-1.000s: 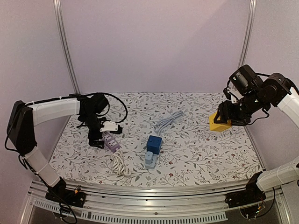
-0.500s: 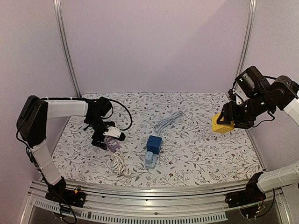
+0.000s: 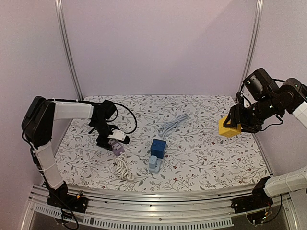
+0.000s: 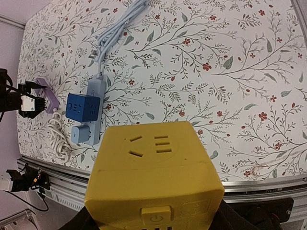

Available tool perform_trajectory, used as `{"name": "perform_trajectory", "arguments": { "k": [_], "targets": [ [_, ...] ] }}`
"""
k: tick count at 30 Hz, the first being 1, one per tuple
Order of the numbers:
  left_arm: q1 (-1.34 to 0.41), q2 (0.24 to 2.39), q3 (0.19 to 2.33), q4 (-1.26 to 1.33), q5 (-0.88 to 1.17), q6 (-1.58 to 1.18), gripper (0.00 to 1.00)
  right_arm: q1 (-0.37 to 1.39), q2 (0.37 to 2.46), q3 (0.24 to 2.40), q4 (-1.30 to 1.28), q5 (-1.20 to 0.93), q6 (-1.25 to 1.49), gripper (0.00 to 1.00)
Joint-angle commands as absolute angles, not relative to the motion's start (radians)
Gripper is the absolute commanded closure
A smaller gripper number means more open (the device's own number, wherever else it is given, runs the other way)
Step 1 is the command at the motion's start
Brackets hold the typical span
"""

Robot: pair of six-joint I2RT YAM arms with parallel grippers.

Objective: Insert the plug

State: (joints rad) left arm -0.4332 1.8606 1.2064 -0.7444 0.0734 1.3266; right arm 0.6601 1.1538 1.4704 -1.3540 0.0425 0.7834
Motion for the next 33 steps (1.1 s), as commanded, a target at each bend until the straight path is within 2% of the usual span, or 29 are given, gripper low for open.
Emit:
{"name": "perform_trajectory", "arguments": {
  "k": [1,7,10,13,14,27,33],
  "targets": [
    [-0.416,1.843,1.2,-0.732,0.118,1.302,0.29,0.659,1.157,1.476,-1.37,0.048,0.794,1.0],
    [-0.416,1.827,1.183,-0.731,0.111,1.263,0.46,0.658,1.167,1.473,-1.356,0.043,0.782,1.0],
    [-0.416,1.815,1.188,-0.715,0.106,1.201,0.6,0.658,1.174,1.474,-1.349,0.042,0.776,1.0],
    [-0.419,1.808,1.193,-0.699,0.069,1.099,0.85,0.659,1.175,1.474,-1.343,0.041,0.77,1.0],
    [-0.42,1.807,1.196,-0.696,0.047,1.063,0.91,0.658,1.176,1.473,-1.34,0.041,0.767,1.0],
    [-0.404,1.805,1.265,-0.822,-0.081,0.554,0.99,0.659,1.197,1.466,-1.287,0.036,0.719,1.0],
    [-0.354,1.89,1.402,-0.964,-0.083,0.252,1.0,0.659,1.207,1.462,-1.263,0.026,0.704,1.0]
  ]
}}
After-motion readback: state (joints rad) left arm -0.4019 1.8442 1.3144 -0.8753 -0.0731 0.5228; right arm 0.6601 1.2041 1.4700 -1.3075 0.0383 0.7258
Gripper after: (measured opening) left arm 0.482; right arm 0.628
